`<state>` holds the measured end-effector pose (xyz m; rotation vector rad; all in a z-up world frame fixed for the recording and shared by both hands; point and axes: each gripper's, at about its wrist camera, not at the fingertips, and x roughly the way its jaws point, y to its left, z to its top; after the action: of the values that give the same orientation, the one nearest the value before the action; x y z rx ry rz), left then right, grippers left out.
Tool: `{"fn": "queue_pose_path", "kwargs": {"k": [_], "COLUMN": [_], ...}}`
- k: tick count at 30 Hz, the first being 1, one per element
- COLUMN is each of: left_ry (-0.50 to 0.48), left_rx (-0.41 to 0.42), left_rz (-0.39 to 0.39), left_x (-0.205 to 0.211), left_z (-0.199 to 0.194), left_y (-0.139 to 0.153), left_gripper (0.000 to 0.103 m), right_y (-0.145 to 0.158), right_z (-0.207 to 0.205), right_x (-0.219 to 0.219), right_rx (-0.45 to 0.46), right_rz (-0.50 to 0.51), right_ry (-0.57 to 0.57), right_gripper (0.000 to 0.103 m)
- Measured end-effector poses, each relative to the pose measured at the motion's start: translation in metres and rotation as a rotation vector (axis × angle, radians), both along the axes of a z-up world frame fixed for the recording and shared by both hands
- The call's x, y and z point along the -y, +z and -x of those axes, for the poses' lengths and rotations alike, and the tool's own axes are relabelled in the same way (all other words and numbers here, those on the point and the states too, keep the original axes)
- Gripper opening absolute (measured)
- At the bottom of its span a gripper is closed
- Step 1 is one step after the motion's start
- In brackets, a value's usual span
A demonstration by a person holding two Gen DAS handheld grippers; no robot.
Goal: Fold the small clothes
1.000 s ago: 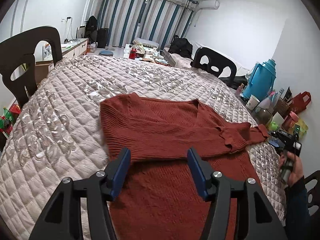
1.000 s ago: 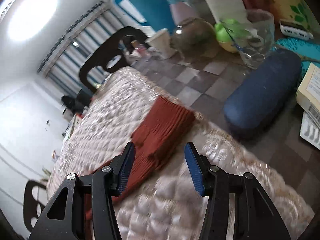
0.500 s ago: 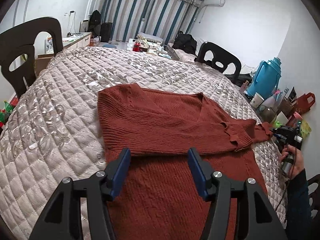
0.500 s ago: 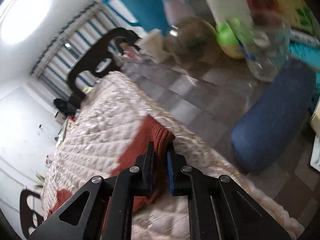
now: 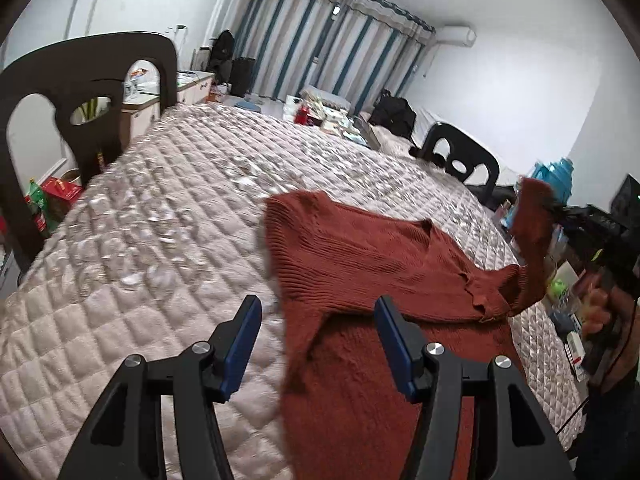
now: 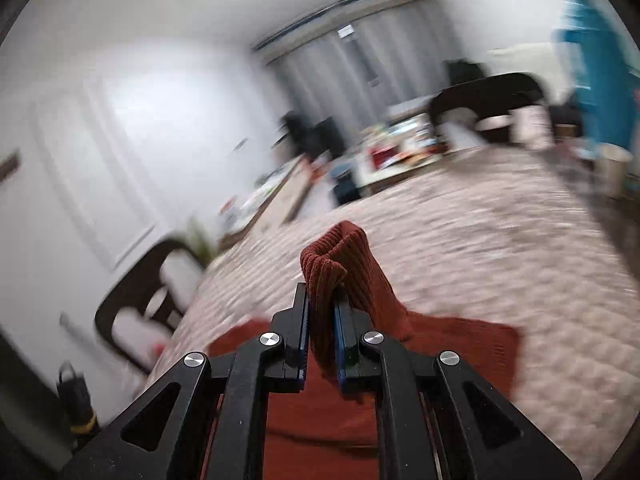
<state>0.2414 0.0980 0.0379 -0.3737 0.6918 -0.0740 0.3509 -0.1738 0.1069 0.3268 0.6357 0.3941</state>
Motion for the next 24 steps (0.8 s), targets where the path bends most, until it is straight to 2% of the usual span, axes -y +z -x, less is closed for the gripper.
{"fn": "queue_pose_path", "kwargs": {"k": [5, 7, 10, 12, 15, 16, 20, 24], "left_ry": [0.056, 0.069, 0.077, 0.069, 0.050, 0.038, -0.039, -0.126], "left_rx": [-0.002, -0.008, -0.019, -0.021, -0.020, -0.017, -0.007, -0.044], "left_rz": [0.022, 0.028, 0.038, 0.042, 0.046, 0.053, 0.084, 0.139], "left_x": [-0.025, -0.032, -0.039, -0.040, -0.038, -0.036, -0.019, 0.006], "left_z": [0.015, 0.018, 0.020, 0.020, 0.014, 0.011, -0.008, -0.040], "left_y": [-0.004, -0.007, -0.012, -0.012, -0.012, -0.011, -0.005, -0.007], "left_gripper": [0.061, 0.061, 0.061, 0.061, 0.063, 0.064, 0.065, 0.065], "right_y": [-0.047, -0.071, -0.121, -0.124, -0.102, -0.089, -0.043, -0.006], "right_z": [-0.013, -0.017, -0.029, -0.026, -0.018, -0.016, 0.001, 0.018], "right_x": [-0.106, -0.129, -0.160, -0.160, -0.141, -0.129, -0.080, -0.037], "right_rx": [-0.090, -0.146, -0.309, -0.331, -0.271, -0.238, -0.113, -0.031], "right_rz": [0.086, 0.103, 0.120, 0.097, 0.017, -0.013, -0.083, -0.117], "right_ry": [0.242, 0.301, 0.403, 0.415, 0.422, 0.411, 0.325, 0.208], "right_gripper": [0.010, 0.010, 0.012, 0.019, 0.030, 0.038, 0.039, 0.039]}}
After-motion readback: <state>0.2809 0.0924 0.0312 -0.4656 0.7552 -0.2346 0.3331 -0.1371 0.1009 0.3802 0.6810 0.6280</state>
